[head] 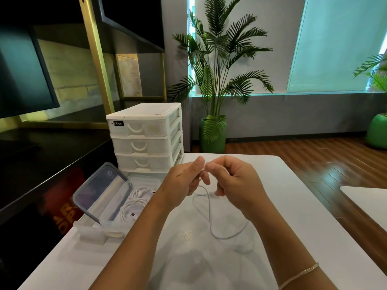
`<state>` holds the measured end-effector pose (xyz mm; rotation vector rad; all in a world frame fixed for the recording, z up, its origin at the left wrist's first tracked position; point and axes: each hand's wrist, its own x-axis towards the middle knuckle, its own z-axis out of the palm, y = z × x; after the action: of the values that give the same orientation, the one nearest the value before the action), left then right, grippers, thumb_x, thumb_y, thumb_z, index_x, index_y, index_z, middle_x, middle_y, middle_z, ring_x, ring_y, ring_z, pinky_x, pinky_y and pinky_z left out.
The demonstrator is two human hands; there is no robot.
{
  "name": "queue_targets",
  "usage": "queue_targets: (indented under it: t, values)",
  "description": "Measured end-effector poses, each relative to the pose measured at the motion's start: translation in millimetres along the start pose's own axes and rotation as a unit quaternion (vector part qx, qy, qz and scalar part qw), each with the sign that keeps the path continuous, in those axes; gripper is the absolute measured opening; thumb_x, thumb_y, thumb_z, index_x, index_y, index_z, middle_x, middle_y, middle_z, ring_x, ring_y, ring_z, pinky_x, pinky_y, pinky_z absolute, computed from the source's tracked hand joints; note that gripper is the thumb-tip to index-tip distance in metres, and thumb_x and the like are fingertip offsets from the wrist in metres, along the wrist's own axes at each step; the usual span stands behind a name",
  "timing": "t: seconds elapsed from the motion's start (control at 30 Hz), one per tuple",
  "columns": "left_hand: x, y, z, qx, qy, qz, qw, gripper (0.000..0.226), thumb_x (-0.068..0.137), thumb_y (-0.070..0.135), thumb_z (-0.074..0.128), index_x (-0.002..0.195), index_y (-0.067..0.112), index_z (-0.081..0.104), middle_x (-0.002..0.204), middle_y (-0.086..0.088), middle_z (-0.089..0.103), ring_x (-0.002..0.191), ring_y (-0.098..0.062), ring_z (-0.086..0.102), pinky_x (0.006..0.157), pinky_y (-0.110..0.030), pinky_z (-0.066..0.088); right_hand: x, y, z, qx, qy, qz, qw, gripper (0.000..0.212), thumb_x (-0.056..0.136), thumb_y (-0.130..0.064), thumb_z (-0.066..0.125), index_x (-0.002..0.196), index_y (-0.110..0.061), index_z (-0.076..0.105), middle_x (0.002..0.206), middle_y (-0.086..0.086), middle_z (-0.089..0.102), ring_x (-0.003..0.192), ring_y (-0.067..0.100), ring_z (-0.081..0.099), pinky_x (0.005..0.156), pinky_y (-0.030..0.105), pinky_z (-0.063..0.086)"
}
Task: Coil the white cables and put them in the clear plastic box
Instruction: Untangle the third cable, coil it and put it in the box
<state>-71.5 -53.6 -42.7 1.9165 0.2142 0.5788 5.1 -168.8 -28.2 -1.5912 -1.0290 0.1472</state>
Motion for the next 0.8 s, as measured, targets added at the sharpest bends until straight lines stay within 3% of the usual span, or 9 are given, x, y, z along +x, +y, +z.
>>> queue_targets:
  t: [0.1,0.3,0.47,0.57,0.8]
  values:
    - [-0.5,1.5,-0.9,-0.029,-0.023,-0.005,0.999,0.05,0.079,0.054,0.034,0.064,0.012,0.057,0.043,0.011,0.032,0.041,-0.006,0.026,0.043,-0.015,0.027,0.7,-0.5,-4.9,0.048,0.022,0.018,0.998,0.02,0.09,-0.027,0.052,0.073,-0.02,0.059,0.053,-0.003,0.053,0.04,0.004,0.049,0.042,0.015,0.044]
    - [-1.2,7.7,-0.8,-0.061,-0.046,-0.018,0.997,0.042,0.077,0.049,0.041,0.045,0.023,0.046,0.042,0.011,0.034,0.038,-0.004,0.027,0.041,-0.014,0.025,2.9,-1.9,-22.0,0.167,0.057,0.033,0.984,0.018,0.084,-0.027,0.056,0.078,-0.011,0.062,0.047,-0.003,0.043,0.039,0.007,0.037,0.04,0.021,0.039]
    - [0.7,9.2,1.6,-0.075,-0.026,-0.035,0.996,0.055,0.084,0.047,0.04,0.033,0.025,0.04,0.039,0.012,0.029,0.037,-0.004,0.023,0.04,-0.016,0.023,6.2,2.7,-29.7,0.191,0.08,0.03,0.978,0.017,0.089,-0.023,0.052,0.082,-0.012,0.062,0.044,-0.009,0.045,0.041,0.006,0.039,0.047,0.023,0.04]
    - [2.8,8.7,3.3,-0.088,-0.007,-0.034,0.995,0.066,0.096,0.036,0.034,0.031,0.025,0.037,0.038,0.012,0.027,0.036,-0.004,0.022,0.04,-0.016,0.021,7.3,5.8,-28.0,0.216,0.077,0.047,0.972,0.022,0.091,-0.026,0.049,0.082,-0.015,0.066,0.048,-0.01,0.043,0.05,0.006,0.037,0.054,0.023,0.039]
    - [5.6,5.5,1.1,-0.173,0.054,-0.023,0.983,0.069,0.099,0.027,0.034,0.03,0.024,0.031,0.034,0.012,0.025,0.032,-0.003,0.019,0.037,-0.012,0.019,7.8,8.5,-27.6,0.185,0.051,0.077,0.978,0.024,0.093,-0.026,0.047,0.085,-0.023,0.069,0.066,0.0,0.048,0.064,0.011,0.04,0.063,0.023,0.037]
